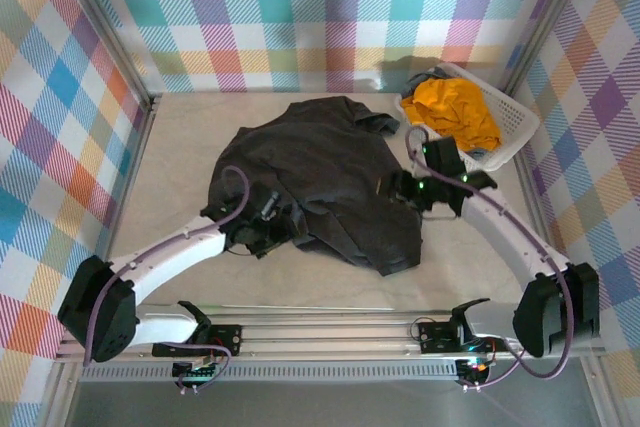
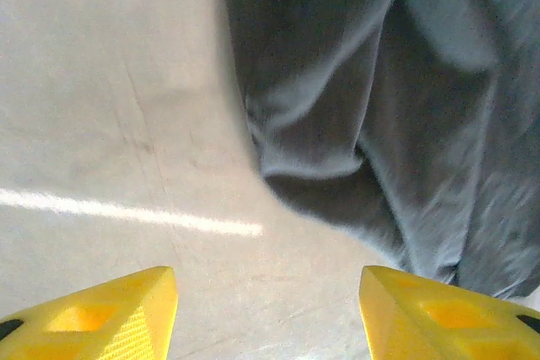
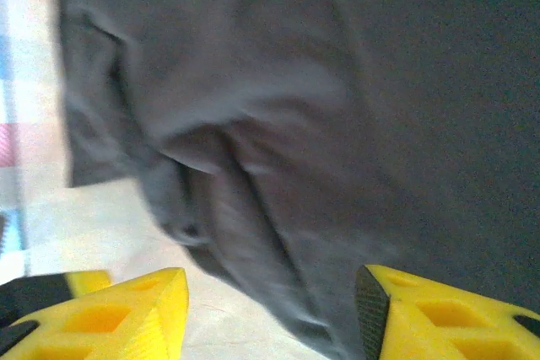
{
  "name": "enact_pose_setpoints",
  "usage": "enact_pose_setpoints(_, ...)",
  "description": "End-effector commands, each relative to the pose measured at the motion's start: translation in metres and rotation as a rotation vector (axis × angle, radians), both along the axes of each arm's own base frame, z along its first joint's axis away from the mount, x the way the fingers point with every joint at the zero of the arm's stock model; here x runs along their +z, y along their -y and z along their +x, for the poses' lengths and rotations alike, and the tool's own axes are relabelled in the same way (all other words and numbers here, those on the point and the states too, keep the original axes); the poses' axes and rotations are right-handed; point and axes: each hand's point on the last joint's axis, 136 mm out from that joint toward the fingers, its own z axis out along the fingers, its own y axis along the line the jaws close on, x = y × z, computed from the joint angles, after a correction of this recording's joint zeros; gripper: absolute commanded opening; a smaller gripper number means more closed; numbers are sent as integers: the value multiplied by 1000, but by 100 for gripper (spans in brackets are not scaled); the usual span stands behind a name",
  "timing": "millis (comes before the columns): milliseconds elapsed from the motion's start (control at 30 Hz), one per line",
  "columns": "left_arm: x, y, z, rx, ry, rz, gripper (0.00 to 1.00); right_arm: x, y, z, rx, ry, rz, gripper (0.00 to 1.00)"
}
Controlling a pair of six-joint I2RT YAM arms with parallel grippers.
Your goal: Fold and stack the t-shirts
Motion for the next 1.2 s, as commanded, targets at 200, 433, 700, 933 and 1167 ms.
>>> enact_pose_setpoints(200, -58, 37, 18, 29, 1, 49, 47, -91, 49, -4, -162, -93, -62, 52)
enact_pose_setpoints(433, -71, 36, 33, 23, 13, 145, 31, -134, 71, 3, -228, -211, -155, 22)
enact_pose_setpoints(700, -23, 38, 45, 40, 161, 106, 31, -66, 78, 13, -246, -57, -168, 0)
enact_pose_setpoints(933, -21, 48, 36, 24, 123, 75, 59, 9, 81, 17, -250, 52, -166, 0)
enact_pose_setpoints(1167, -32, 48, 49, 25, 138, 150, 61, 67, 84, 37, -251, 131, -192, 0)
